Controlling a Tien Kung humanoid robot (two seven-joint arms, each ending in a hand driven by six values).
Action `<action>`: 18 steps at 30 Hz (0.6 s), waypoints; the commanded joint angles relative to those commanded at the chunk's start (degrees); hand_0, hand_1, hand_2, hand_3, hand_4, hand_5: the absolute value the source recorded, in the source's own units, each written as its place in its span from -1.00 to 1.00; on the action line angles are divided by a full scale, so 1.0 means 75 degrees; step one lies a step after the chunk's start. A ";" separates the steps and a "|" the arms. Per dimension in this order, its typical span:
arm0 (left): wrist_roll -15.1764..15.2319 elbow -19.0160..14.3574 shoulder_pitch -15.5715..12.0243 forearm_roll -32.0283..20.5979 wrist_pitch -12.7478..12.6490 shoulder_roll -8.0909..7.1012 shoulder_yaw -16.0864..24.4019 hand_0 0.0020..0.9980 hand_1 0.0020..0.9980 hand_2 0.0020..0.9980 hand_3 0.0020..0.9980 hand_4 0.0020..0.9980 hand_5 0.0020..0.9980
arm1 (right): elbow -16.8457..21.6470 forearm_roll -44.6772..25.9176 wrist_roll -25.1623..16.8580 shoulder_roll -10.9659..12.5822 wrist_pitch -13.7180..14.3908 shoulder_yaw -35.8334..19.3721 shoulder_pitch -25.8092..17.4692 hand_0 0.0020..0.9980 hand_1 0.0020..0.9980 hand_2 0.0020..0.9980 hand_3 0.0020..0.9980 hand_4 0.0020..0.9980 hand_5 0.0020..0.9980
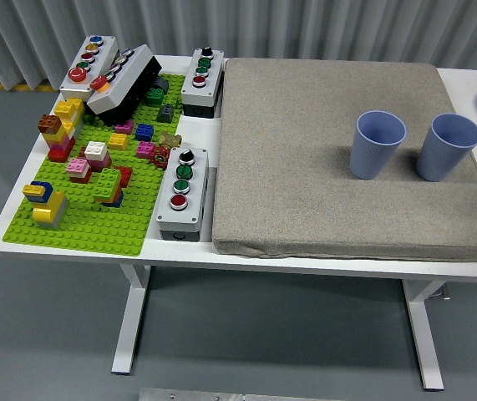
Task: Pick cup pour cup place
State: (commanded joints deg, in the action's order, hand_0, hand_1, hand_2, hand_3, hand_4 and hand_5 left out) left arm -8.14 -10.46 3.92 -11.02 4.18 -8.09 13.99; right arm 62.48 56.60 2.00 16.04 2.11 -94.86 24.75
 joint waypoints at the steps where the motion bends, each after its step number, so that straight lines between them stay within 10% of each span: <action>1: 0.0001 0.0000 0.0001 -0.0003 0.0000 0.0000 -0.0002 0.76 0.72 0.88 0.66 0.30 0.74 | 0.0012 0.0081 0.0020 0.0016 -0.0042 -0.0022 -0.0011 0.72 0.67 0.82 0.74 0.70 0.30; 11: -0.0011 -0.0001 -0.0017 0.0049 0.0003 -0.0001 0.0024 0.76 0.72 0.88 0.66 0.30 0.74 | 0.0279 0.0937 0.0340 0.0224 -0.0718 -0.0176 -0.0277 0.72 0.67 0.83 0.75 0.72 0.19; 12: -0.0013 -0.0001 -0.0018 0.0067 0.0004 -0.0003 0.0029 0.76 0.72 0.88 0.66 0.30 0.74 | 0.0324 0.1006 0.0398 0.0242 -0.0804 -0.0159 -0.0342 0.73 0.81 1.00 1.00 0.79 -0.66; 18: 0.0003 0.0002 -0.0005 0.0070 0.0007 0.0005 0.0012 0.76 0.72 0.88 0.66 0.29 0.74 | 0.0423 0.1159 0.0651 0.0281 -0.1223 -0.0141 -0.0708 0.73 0.82 1.00 1.00 0.78 -0.73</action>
State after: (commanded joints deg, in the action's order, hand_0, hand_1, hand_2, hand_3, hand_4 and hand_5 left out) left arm -8.12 -10.44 3.88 -10.49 4.24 -8.05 14.08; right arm 65.65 65.29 6.88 18.14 -7.06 -95.92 19.44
